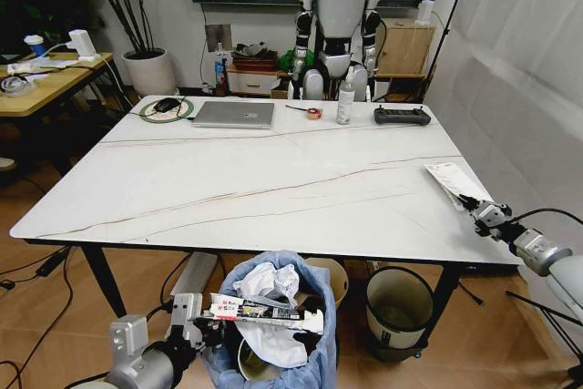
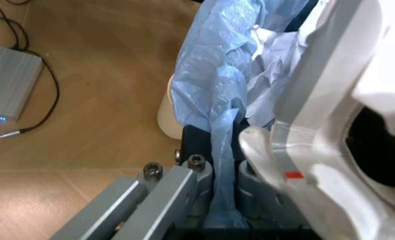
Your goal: Pick up the trash bin and place the trash from the table into it.
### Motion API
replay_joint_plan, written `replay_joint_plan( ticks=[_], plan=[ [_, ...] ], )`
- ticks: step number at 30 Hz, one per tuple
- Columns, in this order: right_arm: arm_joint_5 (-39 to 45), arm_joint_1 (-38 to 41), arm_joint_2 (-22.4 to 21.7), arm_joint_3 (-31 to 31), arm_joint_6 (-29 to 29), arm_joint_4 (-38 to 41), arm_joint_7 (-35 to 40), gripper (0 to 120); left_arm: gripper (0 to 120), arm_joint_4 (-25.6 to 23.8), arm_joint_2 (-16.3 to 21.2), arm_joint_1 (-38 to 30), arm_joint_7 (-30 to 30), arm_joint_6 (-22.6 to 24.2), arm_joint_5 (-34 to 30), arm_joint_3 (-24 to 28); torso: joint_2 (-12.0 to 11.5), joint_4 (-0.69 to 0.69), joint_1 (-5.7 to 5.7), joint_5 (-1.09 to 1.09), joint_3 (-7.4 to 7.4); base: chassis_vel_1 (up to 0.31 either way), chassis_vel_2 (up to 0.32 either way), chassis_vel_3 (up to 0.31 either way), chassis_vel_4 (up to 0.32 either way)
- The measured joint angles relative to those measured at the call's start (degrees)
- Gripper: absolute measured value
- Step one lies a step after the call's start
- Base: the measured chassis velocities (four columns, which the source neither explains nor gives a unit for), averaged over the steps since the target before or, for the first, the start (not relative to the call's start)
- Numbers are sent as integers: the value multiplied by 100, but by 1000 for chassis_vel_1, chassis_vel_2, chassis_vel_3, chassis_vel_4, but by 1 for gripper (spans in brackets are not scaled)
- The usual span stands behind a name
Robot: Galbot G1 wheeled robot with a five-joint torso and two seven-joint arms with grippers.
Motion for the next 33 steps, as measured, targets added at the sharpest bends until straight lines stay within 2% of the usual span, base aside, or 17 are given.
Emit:
replay_joint_plan(
  ticks=[12,17,22,26,30,33],
  plan=[
    [1244,-73,-293,20,34,840,-108,0,0,0,11,4,-5,-4,-3,16,0,1,0,-2,0,0,0,0,0],
    [2052,-127,-354,20,213,1137,-531,0,0,0,12,12,-6,-7,-2,9,0,0,0,1,0,0,0,0,0],
    [3145,-198,-557,59,331,1598,-1342,0,0,0,4,28,-8,-14,10,3,0,0,0,-1,0,0,0,0,0],
    [3715,-241,-704,34,331,1895,-1600,0,0,0,-5,47,-8,-17,15,-15,0,0,0,-2,0,0,0,0,0],
    [4703,-267,-981,-141,210,2629,-1748,0,0,0,-55,118,21,-43,110,-50,0,1,0,-1,0,0,0,0,0],
    [4963,-279,-1114,-227,168,2942,-1759,0,0,0,-78,144,39,-58,154,-60,0,1,0,-2,0,0,0,0,0]
  ],
)
